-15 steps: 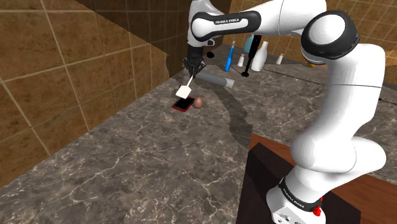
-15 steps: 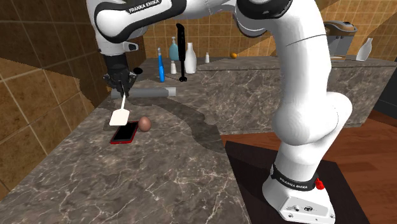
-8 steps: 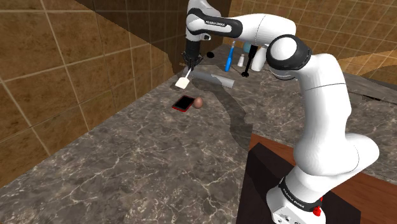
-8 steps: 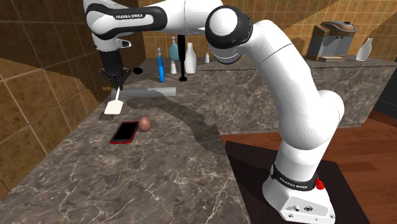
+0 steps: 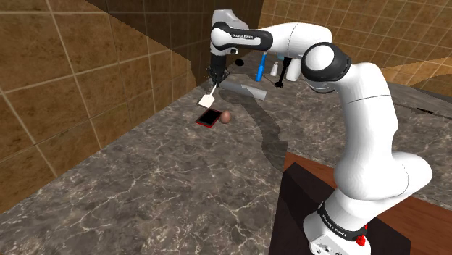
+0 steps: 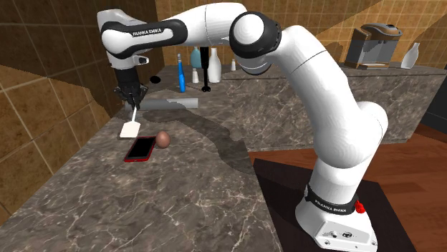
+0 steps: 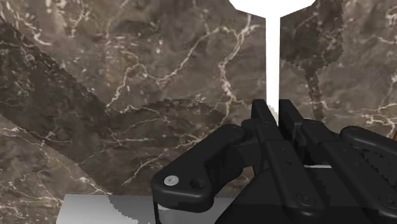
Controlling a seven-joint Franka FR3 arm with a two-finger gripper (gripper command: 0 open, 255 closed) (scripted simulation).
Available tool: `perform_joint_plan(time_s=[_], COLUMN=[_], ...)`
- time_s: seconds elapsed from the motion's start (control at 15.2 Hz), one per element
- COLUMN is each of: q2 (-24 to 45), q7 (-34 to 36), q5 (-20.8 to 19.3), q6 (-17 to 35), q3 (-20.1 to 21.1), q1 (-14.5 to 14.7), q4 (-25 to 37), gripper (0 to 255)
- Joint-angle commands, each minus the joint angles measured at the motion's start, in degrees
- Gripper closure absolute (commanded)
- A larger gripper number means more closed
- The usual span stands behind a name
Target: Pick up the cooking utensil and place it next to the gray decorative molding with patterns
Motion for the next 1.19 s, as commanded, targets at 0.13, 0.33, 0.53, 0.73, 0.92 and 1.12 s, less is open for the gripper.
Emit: perform_joint_plan(time_s=[0.13,0.33,0.53,0.73,0.92,1.12], q2=[0.5,0.8,1.3,1.9,1.9,1.9], q7=[0.6,1.1,1.6,2.0,2.0,2.0], q5=[-0.4,-0.7,-1.1,-1.5,-1.5,-1.5], q6=[2.9,4.8,6.7,8.4,8.4,8.4], q3=[-0.2,-0.4,-0.6,-0.8,-0.8,-0.8], q1=[-0.8,-1.2,-1.6,-1.8,-1.8,-1.8], q4=[-2.7,-4.6,-6.2,-7.5,-7.5,-7.5], gripper=[255,255,255,255,255,255])
